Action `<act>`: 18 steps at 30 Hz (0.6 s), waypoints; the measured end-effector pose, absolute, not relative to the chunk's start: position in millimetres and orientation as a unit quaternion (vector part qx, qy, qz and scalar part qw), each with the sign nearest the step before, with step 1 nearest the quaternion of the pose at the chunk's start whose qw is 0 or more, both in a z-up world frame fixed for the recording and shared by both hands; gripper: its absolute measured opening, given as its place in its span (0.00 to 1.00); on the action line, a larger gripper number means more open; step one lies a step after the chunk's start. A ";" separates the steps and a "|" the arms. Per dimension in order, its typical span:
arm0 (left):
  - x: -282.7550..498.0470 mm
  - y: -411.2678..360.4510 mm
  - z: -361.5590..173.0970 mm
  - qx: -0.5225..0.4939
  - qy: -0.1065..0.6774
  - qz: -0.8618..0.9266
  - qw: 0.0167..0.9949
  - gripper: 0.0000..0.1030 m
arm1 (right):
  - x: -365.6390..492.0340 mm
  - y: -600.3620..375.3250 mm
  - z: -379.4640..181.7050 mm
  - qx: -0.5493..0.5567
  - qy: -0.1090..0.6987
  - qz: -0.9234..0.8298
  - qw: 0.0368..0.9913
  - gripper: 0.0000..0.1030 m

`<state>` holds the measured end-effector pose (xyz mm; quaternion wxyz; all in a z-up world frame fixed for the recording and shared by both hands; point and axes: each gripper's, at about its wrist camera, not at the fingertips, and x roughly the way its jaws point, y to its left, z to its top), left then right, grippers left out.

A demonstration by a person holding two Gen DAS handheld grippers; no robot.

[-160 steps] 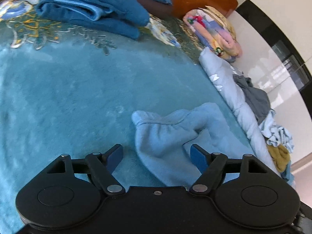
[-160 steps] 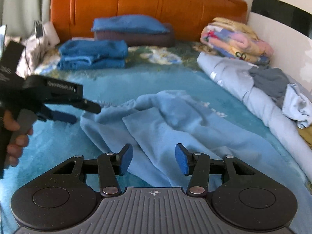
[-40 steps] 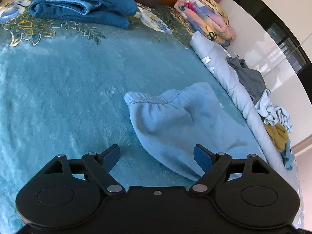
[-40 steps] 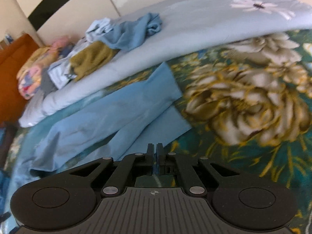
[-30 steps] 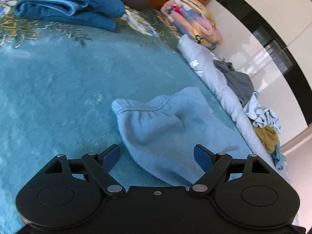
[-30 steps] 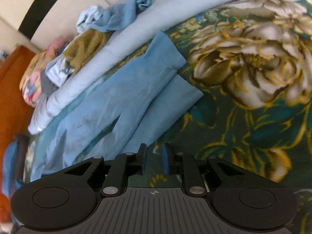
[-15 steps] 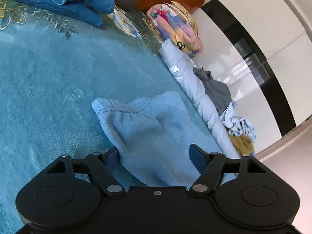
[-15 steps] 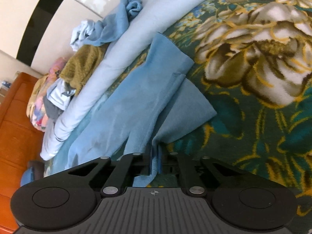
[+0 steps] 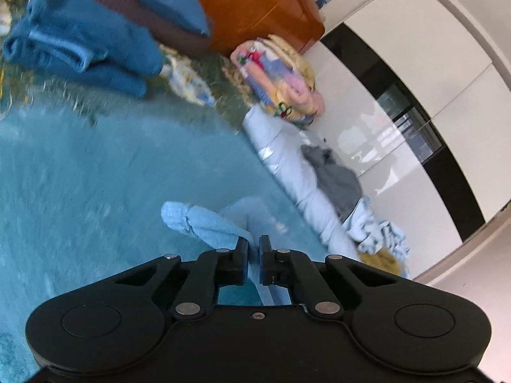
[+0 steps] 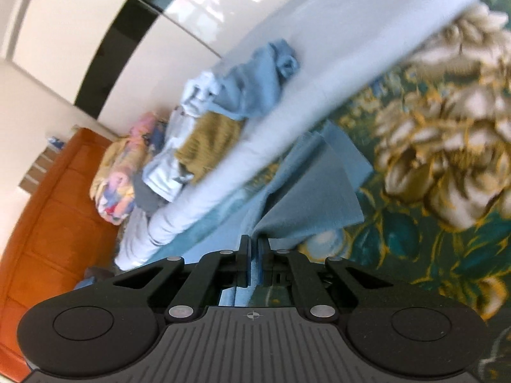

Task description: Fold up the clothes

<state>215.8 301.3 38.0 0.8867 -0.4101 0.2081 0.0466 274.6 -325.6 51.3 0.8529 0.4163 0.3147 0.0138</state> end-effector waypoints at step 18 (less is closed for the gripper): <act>198.2 277.0 8.2 -0.413 0.291 0.062 0.861 0.05 | 260.2 -375.2 -23.8 0.431 0.439 -0.082 0.784 0.02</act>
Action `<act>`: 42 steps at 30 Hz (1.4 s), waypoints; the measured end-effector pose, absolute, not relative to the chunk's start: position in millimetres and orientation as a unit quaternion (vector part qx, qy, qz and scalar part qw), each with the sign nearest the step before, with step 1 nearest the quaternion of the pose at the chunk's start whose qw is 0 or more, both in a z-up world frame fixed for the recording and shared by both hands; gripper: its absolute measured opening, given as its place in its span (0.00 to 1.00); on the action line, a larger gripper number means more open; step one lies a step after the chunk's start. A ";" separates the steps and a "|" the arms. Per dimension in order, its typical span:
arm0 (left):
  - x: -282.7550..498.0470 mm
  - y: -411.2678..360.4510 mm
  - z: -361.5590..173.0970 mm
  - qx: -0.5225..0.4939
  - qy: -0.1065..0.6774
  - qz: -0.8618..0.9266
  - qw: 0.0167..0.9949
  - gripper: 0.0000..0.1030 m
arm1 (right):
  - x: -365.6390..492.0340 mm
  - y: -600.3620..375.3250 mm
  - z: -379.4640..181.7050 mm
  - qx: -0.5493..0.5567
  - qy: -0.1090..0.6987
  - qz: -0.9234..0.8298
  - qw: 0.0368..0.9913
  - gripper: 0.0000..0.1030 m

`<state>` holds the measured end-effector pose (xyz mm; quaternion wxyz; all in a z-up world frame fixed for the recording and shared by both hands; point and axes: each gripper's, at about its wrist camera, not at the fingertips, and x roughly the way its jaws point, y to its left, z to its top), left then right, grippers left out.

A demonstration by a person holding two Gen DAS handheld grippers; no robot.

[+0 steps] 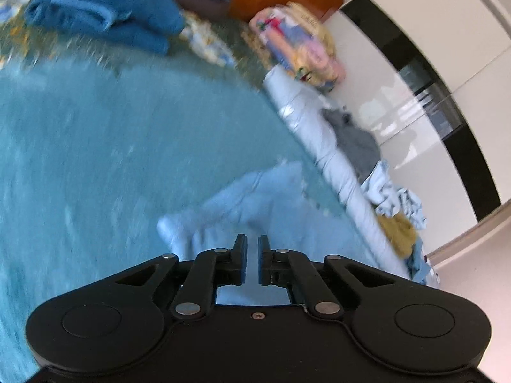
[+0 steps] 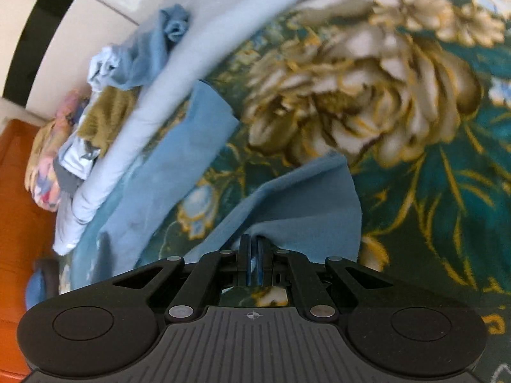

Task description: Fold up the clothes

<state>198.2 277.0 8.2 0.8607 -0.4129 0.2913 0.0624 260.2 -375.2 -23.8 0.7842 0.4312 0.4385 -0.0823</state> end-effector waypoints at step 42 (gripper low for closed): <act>183.1 307.3 4.1 -0.447 0.273 0.117 0.844 0.06 | 244.7 -338.6 0.4 0.387 0.482 0.012 0.786 0.02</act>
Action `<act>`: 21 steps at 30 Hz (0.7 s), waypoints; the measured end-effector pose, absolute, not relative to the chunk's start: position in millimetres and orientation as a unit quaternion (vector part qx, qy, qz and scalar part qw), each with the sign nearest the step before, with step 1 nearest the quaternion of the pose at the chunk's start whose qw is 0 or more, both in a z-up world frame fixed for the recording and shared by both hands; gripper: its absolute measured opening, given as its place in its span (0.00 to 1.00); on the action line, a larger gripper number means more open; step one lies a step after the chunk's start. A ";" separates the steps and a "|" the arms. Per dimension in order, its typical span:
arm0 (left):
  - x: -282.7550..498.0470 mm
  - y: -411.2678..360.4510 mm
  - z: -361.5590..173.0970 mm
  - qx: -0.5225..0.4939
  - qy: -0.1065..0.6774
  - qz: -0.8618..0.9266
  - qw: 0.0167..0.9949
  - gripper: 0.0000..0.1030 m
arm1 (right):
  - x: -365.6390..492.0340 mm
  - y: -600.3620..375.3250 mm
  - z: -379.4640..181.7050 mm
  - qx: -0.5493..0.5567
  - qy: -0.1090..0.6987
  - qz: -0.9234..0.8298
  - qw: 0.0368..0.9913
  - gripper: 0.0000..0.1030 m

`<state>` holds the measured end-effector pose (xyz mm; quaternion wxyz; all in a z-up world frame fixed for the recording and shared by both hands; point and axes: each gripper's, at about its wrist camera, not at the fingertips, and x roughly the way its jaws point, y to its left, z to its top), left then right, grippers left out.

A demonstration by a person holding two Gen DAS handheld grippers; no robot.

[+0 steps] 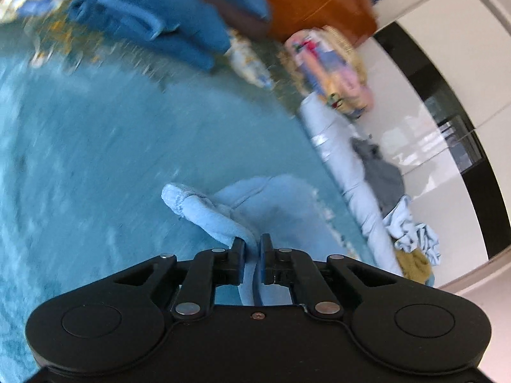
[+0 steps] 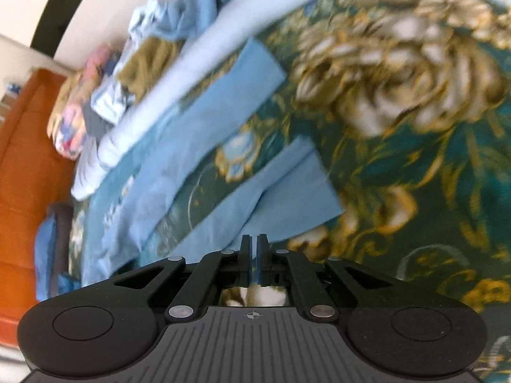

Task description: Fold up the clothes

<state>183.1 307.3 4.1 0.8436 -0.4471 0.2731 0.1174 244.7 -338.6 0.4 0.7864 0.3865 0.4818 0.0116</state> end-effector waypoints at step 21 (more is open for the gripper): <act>242.5 87.5 -25.3 -0.376 0.468 -0.138 0.788 0.44 | 268.7 -320.6 -27.2 0.402 0.486 0.034 0.775 0.24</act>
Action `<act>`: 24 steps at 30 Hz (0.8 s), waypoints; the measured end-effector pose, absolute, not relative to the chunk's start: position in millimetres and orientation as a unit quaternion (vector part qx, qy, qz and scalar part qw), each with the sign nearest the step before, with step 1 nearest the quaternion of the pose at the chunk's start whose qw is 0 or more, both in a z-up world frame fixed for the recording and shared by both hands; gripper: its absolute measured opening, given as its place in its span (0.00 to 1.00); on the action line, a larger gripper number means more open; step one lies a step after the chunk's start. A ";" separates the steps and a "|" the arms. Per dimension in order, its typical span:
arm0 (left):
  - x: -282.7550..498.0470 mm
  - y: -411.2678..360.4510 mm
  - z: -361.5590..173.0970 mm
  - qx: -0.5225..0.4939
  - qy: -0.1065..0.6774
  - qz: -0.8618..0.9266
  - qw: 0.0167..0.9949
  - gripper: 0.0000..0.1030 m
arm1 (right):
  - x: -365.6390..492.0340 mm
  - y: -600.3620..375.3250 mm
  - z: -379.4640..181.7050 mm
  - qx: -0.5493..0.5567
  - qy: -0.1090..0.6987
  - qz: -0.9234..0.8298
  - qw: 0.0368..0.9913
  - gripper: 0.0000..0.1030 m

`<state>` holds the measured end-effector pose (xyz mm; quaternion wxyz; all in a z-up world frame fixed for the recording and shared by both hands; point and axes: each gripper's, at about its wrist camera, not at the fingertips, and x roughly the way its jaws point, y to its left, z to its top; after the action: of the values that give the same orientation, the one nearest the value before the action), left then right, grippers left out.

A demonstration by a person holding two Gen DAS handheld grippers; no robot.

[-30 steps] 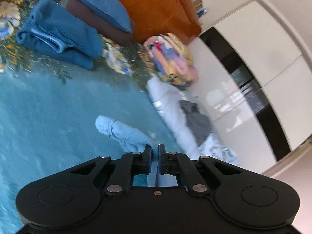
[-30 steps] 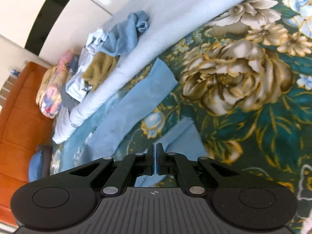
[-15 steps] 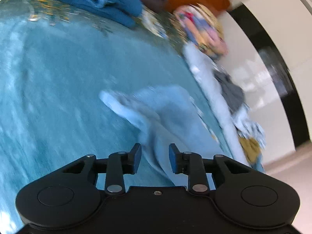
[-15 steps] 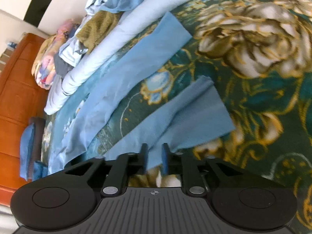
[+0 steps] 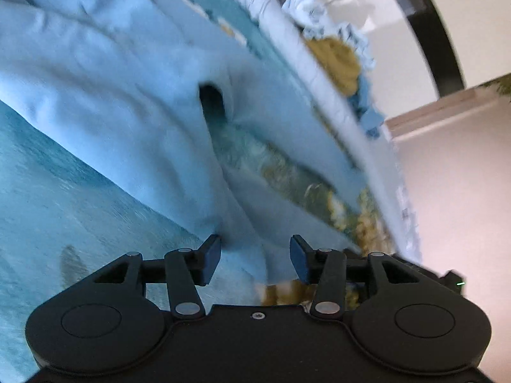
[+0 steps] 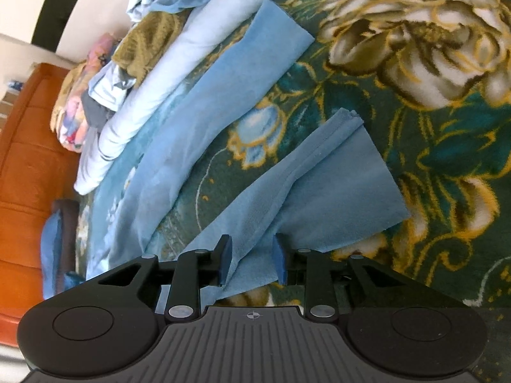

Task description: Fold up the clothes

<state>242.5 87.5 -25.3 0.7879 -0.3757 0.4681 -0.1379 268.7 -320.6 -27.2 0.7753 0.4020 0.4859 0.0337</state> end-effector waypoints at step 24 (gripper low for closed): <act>303.0 89.8 26.2 -0.335 0.385 -0.140 0.848 0.09 | 319.2 -301.2 -17.2 0.418 0.456 0.080 0.782 0.07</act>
<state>303.0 89.8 26.2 0.8484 -0.3350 0.3854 -0.1396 319.2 -301.2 -17.2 0.7820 0.4178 0.4555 0.0798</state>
